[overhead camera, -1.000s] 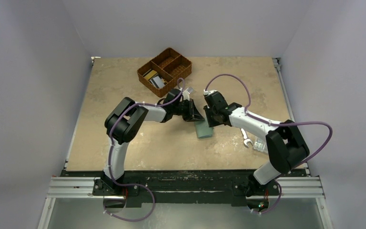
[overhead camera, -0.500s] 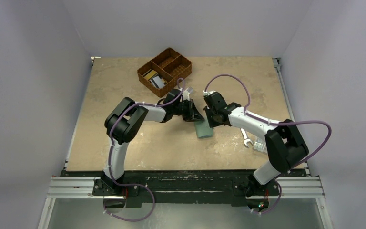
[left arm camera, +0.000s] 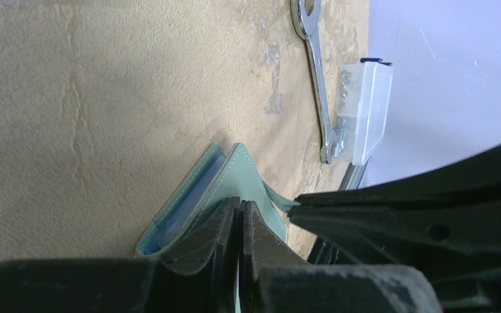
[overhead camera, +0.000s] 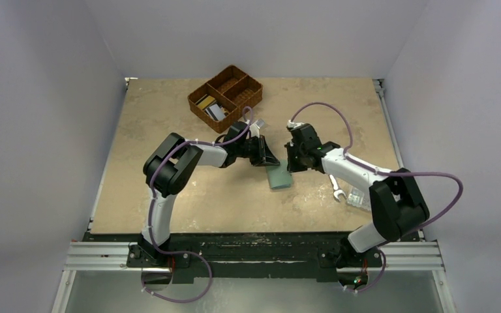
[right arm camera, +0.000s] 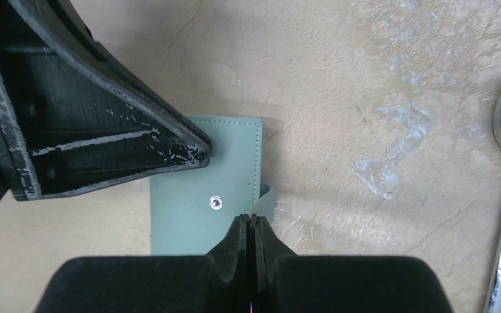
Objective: Put the credit cards into the card holder
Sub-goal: Close the card holder at the center of the board.
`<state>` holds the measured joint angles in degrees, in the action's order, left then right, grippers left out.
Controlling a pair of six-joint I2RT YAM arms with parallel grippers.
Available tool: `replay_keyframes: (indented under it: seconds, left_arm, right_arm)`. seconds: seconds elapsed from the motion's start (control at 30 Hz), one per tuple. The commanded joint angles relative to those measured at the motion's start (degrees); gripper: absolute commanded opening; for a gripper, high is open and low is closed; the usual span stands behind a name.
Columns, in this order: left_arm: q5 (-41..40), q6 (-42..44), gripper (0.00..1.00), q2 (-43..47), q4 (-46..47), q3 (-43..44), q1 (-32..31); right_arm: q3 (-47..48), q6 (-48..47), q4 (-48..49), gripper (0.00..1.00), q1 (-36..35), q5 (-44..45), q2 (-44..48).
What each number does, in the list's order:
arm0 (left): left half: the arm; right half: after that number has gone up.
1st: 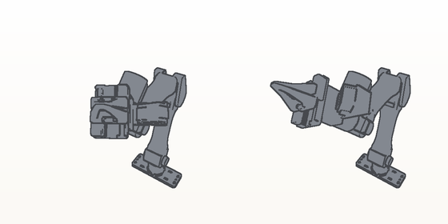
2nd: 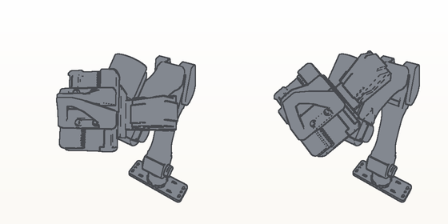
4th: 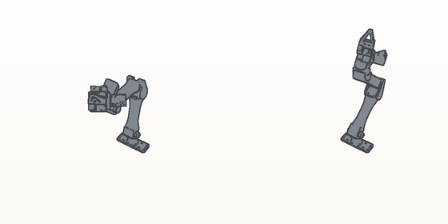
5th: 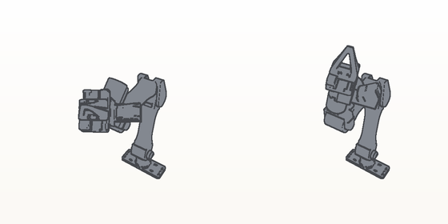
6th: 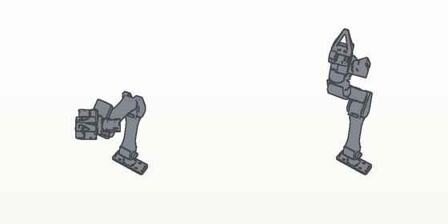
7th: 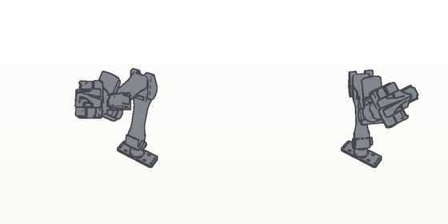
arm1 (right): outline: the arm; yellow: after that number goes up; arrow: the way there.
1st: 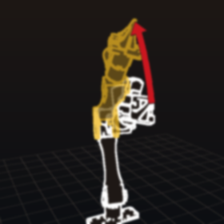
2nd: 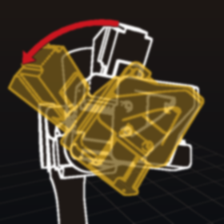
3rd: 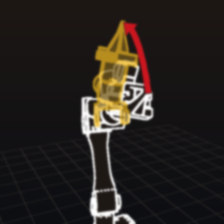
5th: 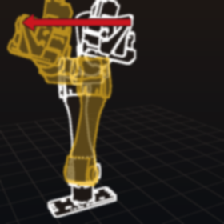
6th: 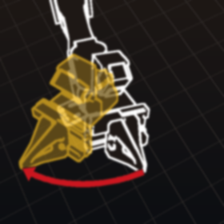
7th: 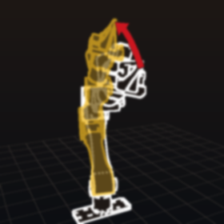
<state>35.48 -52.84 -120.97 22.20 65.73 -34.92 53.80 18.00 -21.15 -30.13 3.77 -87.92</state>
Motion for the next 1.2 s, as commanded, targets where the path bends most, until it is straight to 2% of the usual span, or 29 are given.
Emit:
replay_keyframes:
  seconds: [0.0, 0.17, 0.37, 0.67, 0.9, 1.17]
  left_arm:
    - [-3.4, 3.4, 0.0, -0.5, -4.5, -2.0, -0.3]
    - [-3.3, 3.4, 0.0, -0.5, -4.2, -2.3, -0.4]
    - [-3.2, 3.0, 0.0, -0.5, -3.4, -2.8, -0.5]
    - [-3.1, 2.5, 0.0, -0.5, -2.6, -3.3, -0.6]
    - [-3.1, 2.5, 0.0, -0.8, -2.5, -3.4, -0.6]
    - [-3.1, 2.3, 0.0, -0.9, -2.2, -3.4, -0.6]
  right_arm:
    - [-2.2, 3.3, 8.0, 0.0, 4.5, -11.9, 3.6]
    - [-3.4, 4.0, 11.1, 0.0, 6.7, -20.2, 1.5]
    - [-3.9, 4.4, 12.7, 0.0, 7.4, -24.4, -0.2]
    - [-3.4, 3.9, 12.4, 0.0, 7.5, -24.8, -2.4]
    - [-2.4, 1.5, 8.9, 0.0, 7.5, -19.7, -1.7]
    - [-1.7, 0.4, 7.8, 0.0, 7.3, -18.1, -2.7]
